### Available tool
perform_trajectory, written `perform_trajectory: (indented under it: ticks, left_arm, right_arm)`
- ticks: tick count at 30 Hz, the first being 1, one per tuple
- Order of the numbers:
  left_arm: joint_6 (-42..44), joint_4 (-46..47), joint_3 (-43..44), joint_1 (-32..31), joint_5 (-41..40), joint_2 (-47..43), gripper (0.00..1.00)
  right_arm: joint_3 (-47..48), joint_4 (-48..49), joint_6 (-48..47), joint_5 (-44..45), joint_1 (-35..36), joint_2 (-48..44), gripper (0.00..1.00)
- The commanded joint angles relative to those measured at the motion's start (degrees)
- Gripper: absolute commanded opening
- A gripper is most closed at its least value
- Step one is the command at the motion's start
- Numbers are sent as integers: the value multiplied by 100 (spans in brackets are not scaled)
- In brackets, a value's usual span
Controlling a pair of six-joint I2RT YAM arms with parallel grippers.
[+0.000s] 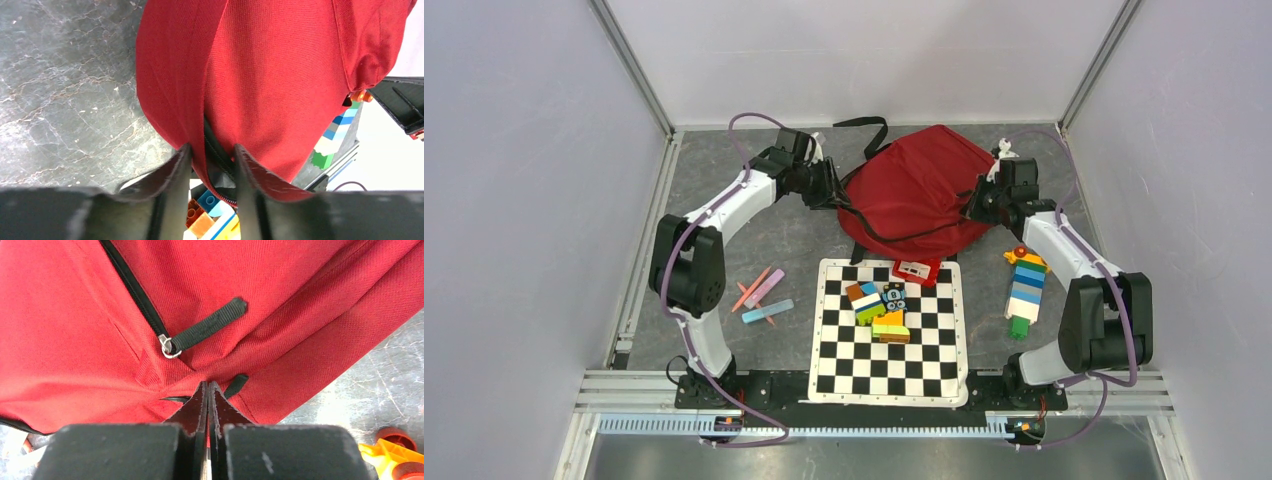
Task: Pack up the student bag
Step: Zip the student bag at the center of the board.
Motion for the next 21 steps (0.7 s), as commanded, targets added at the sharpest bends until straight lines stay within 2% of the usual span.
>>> perform_trajectory:
  ticks: [1,5,9,11,13,15,21]
  left_arm:
    - [-115,520,-226,-24,374,60,32]
    - [-286,713,-381,-41,441,-46,13]
    - [-428,896,-576,-53,439,-184,3]
    - [-457,907,-659,-51,383,-234,2]
    - [-455,906,-704,-51,347,-280,2]
    - [-466,899,-727,-51,328,-314,2]
    - [-554,979,-752,-51,323,-338,2]
  right_arm:
    - [-211,178,-30,-215,107,-289,0]
    - [-356,126,-96,-139,414,-551,0]
    - [-375,-108,-212,129,758,-768,0]
    - [-391,-221,-140,437,750,-895,1]
    - [-266,-366,-83,789,724,-928,14]
    - [-107,-481,-31,1033,660,-870,18]
    - [174,-494,10,853,287,-442,22]
